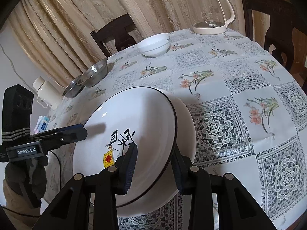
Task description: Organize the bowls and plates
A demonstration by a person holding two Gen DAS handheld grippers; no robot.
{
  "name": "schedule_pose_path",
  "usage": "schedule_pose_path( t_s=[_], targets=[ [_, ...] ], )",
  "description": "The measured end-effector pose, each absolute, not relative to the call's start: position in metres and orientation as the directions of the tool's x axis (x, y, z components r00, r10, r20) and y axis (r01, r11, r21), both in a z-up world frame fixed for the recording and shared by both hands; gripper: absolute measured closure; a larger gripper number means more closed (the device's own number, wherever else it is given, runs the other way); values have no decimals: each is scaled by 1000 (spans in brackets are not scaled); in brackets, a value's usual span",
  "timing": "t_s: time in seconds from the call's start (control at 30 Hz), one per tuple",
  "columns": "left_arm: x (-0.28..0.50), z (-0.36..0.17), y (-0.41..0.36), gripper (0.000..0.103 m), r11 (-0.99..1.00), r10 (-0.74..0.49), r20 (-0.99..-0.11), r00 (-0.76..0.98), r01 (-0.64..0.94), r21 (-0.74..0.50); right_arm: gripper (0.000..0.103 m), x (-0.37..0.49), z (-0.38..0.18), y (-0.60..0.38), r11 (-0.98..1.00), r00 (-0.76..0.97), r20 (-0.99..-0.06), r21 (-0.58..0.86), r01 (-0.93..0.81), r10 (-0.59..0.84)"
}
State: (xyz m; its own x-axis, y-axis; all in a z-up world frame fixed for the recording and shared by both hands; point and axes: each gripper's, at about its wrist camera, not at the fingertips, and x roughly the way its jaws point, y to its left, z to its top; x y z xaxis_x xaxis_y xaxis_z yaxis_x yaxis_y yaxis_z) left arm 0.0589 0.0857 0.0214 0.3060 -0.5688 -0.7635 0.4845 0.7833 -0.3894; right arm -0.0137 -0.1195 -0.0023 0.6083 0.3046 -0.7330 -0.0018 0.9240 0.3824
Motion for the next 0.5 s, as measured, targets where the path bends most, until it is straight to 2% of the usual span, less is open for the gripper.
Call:
schedule_pose_path(
  t_s=[0.13, 0.33, 0.5],
  targets=[
    [60, 19, 90, 44, 786, -571, -761, 309, 473, -398, 65, -16, 0, -123, 931, 616, -740, 364, 26, 272],
    [62, 16, 98, 44, 793, -572, -757, 317, 452, -410, 60, -21, 18, -128, 941, 673, -703, 336, 32, 228],
    [62, 16, 104, 44, 789, -583, -745, 323, 443, -425, 59, -15, 16, -126, 937, 664, -710, 346, 41, 233]
  ],
)
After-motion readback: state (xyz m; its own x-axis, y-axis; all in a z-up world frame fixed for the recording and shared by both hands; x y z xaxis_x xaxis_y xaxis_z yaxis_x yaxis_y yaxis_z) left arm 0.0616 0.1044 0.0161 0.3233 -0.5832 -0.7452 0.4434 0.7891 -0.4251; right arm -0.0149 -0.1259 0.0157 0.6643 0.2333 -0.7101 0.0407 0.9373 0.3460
